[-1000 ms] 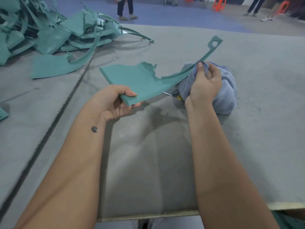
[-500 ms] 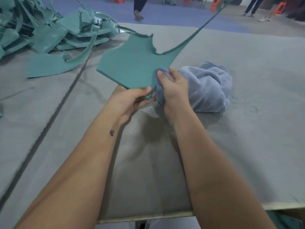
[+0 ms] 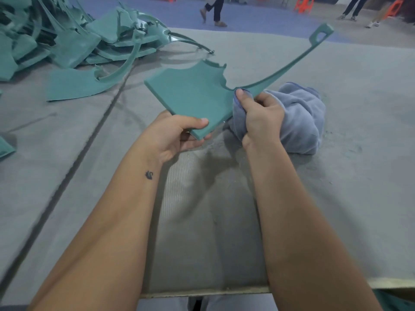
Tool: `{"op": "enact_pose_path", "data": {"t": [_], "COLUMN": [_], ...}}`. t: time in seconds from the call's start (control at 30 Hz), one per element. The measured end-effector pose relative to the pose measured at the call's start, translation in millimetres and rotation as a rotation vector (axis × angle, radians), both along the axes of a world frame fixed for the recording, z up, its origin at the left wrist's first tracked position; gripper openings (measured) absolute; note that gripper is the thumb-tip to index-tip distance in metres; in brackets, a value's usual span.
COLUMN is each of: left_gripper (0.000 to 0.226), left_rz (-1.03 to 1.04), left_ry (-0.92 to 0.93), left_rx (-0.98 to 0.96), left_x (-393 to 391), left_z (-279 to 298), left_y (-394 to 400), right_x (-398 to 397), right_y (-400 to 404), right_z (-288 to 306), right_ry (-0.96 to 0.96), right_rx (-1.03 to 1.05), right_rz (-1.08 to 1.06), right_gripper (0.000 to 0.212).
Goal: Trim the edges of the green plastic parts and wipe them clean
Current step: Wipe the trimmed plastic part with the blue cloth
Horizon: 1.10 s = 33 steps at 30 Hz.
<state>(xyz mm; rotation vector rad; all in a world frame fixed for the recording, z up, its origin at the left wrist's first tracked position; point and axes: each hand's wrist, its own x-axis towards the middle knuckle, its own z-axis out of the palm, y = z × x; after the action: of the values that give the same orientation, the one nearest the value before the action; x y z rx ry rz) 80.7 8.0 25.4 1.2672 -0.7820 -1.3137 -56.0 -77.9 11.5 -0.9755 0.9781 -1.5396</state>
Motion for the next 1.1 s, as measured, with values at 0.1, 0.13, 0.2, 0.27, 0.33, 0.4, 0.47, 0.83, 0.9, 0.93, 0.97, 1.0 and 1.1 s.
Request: {"op": "enact_pose_path", "data": {"t": [0.1, 0.13, 0.2, 0.27, 0.33, 0.4, 0.47, 0.83, 0.9, 0.93, 0.97, 1.0, 1.1], "left_gripper": [0.012, 0.012, 0.013, 0.012, 0.012, 0.016, 0.024, 0.029, 0.026, 0.026, 0.024, 0.021, 0.017], "left_rz": [-0.026, -0.035, -0.051, -0.061, -0.073, -0.103, -0.142, -0.18, -0.16, -0.152, -0.142, -0.126, -0.076], "left_ry": [0.025, 0.034, 0.04, 0.034, 0.04, 0.048, 0.021, -0.045, 0.003, 0.022, 0.039, 0.055, 0.079], "left_rx": [0.034, 0.046, 0.062, 0.075, 0.091, 0.119, 0.139, 0.122, 0.093, 0.078, 0.061, 0.039, -0.02], "left_x": [5.3, 7.3, 11.6, 15.9, 21.4, 26.6, 30.2, 25.7, 19.8, 16.1, 11.7, 7.5, -1.2], "left_z": [1.5, 1.7, 2.0, 2.2, 2.2, 2.4, 1.9, 0.3, 0.3, 0.0, -0.4, -1.2, -4.9], "left_y": [0.1, 0.5, 1.7, 2.9, 5.0, 7.4, 9.5, 7.9, 6.2, 4.9, 3.7, 2.5, -1.2], "right_x": [0.8, -0.4, -4.0, -8.6, -13.3, -20.3, -28.6, -34.7, -23.4, -15.0, -7.7, -0.6, 12.3], "right_y": [2.0, 1.3, 0.3, -0.7, -0.6, -1.8, -4.9, -9.2, -6.7, -4.0, -1.2, 1.9, 6.7], "right_z": [3.3, 3.8, 5.1, 5.7, 7.6, 10.2, 13.0, 19.6, 19.7, 19.5, 18.4, 16.3, 7.8], "right_ry": [0.118, 0.147, 0.193, 0.216, 0.203, 0.165, 0.106, -0.448, -0.456, -0.428, -0.39, -0.352, -0.198], "right_rx": [-0.061, -0.09, -0.138, -0.17, -0.186, -0.168, -0.133, 0.011, 0.01, 0.017, 0.026, 0.035, 0.024], "right_rz": [-0.065, -0.083, -0.11, -0.124, -0.155, -0.228, -0.296, 0.049, 0.126, 0.155, 0.186, 0.21, 0.269], "right_gripper": [0.04, 0.039, 0.04, 0.036, 0.027, 0.024, 0.022, 0.041, 0.037, 0.037, 0.038, 0.039, 0.03]}}
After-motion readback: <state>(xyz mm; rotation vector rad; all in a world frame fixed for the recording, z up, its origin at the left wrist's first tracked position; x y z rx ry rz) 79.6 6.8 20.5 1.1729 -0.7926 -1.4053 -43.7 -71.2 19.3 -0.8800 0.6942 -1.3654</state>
